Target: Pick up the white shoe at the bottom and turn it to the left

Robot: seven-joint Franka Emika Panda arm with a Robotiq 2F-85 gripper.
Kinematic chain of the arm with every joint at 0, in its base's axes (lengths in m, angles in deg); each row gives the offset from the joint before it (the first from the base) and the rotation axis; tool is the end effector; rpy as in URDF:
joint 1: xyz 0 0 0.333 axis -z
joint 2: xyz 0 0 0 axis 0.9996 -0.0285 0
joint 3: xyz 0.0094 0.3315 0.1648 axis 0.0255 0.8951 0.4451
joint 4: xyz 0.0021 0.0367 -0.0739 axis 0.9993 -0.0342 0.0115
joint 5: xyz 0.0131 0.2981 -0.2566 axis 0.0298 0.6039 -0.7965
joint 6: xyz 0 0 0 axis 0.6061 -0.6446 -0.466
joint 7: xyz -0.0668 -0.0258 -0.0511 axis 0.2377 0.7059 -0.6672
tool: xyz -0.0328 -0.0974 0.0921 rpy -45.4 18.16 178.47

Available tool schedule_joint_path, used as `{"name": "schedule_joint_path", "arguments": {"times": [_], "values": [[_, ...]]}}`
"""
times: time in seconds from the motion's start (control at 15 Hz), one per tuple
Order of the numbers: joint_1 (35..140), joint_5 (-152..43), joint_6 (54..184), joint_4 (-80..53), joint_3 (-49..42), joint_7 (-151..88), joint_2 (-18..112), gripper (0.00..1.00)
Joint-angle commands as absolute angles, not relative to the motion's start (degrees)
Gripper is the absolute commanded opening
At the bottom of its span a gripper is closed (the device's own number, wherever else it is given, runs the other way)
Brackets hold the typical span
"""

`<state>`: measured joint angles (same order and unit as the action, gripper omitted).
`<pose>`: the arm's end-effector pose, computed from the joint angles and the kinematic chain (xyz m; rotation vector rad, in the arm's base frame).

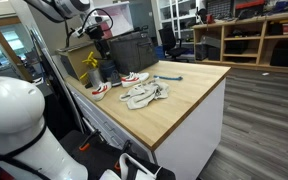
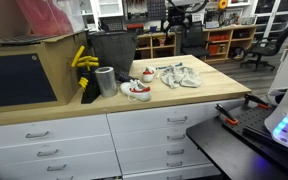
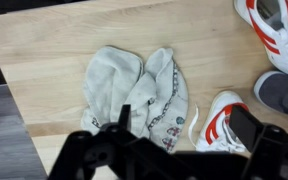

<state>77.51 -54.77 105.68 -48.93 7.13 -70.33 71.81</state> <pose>0.4724 0.1440 0.4542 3.0199 -0.6680 0.0729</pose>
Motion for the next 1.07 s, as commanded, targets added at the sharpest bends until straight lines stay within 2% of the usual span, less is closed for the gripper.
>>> {"name": "schedule_joint_path", "arguments": {"times": [0.0, 0.53, 1.0], "values": [[79.0, -53.6, 99.3, -51.8, 7.8, -60.1, 75.8, 1.00], [83.3, -59.0, 88.8, -52.7, 6.9, -47.5, 74.9, 1.00], [85.3, -60.5, 89.1, -52.8, 6.4, -48.0, 74.3, 1.00]]}}
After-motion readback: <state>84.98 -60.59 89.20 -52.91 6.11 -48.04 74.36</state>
